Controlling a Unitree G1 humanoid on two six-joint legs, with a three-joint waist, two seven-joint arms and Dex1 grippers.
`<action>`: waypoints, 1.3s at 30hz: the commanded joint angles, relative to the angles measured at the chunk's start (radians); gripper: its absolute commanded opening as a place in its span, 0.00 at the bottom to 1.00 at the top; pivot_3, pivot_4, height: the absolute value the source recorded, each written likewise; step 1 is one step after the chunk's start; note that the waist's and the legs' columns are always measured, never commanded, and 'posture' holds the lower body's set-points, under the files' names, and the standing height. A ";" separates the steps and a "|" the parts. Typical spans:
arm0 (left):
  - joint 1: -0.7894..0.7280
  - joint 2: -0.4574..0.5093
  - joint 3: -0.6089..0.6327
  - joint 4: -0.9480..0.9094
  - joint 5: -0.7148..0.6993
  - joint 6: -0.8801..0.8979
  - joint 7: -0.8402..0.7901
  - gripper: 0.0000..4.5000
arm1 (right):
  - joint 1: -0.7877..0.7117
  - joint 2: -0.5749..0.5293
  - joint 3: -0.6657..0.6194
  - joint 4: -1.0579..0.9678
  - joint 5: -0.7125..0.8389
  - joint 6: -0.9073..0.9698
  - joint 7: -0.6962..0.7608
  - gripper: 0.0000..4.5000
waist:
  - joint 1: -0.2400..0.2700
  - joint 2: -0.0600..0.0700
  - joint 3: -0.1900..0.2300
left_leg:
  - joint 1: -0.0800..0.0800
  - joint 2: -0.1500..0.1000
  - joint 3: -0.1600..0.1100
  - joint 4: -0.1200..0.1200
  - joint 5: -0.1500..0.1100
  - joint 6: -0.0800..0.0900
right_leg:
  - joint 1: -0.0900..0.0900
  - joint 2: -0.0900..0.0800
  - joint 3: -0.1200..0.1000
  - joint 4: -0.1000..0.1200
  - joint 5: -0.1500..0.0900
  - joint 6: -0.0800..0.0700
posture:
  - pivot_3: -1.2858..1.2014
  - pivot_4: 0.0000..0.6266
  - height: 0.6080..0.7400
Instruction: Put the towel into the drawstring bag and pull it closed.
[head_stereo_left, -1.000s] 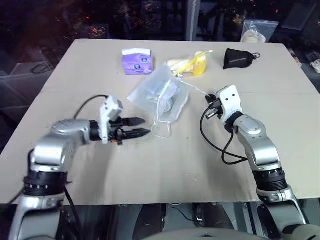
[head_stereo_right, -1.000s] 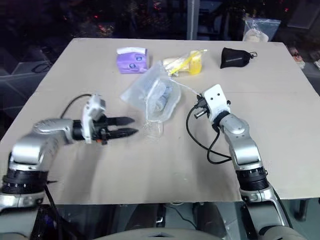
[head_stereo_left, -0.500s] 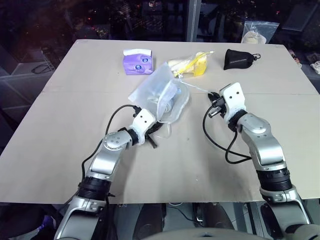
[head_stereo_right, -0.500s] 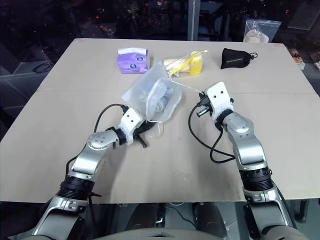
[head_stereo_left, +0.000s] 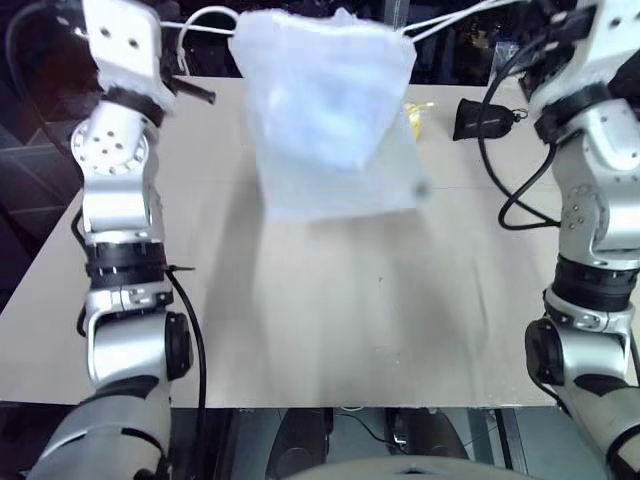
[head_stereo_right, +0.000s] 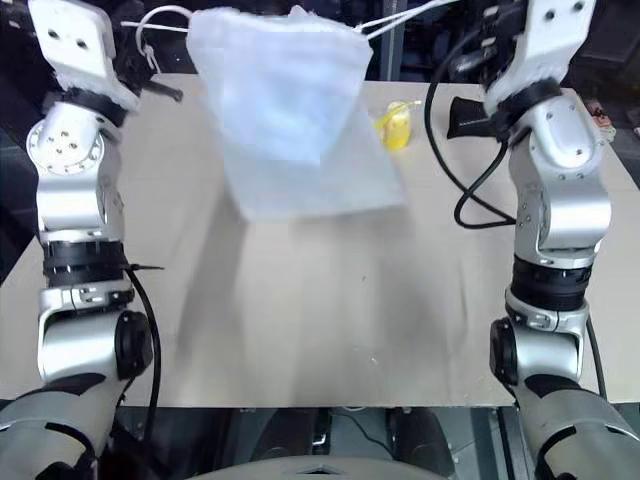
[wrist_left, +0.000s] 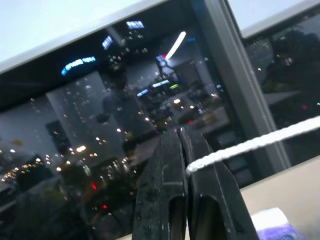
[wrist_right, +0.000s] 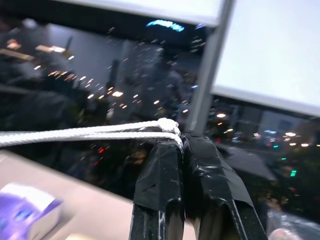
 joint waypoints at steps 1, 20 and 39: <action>-0.023 0.018 0.074 0.068 -0.041 0.075 0.065 0.01 | -0.055 -0.033 -0.136 -0.032 -0.002 0.013 -0.142 0.00 | -0.001 0.000 0.000 | 0.000 0.000 0.000 -0.001 0.000 0.000 | -0.001 0.000 0.000 0.000 0.000 0.000 | 0.52 0.24 1.00; -0.062 0.088 0.237 0.412 -0.220 0.148 0.248 0.01 | 0.102 -0.286 -0.344 0.111 -0.041 -0.081 -0.323 0.00 | -0.002 0.000 0.000 | -0.001 0.000 0.001 -0.004 0.000 0.000 | -0.004 -0.001 0.001 0.000 0.000 0.000 | 0.52 0.24 1.00; 0.446 -0.084 -0.277 -0.363 -0.362 0.365 -0.476 0.13 | 0.752 -0.372 0.203 -0.260 0.142 0.081 0.266 0.22 | -0.002 0.001 0.000 | 0.002 0.001 0.001 -0.003 0.000 0.000 | 0.001 0.001 0.003 -0.002 0.000 0.000 | 0.52 0.24 1.00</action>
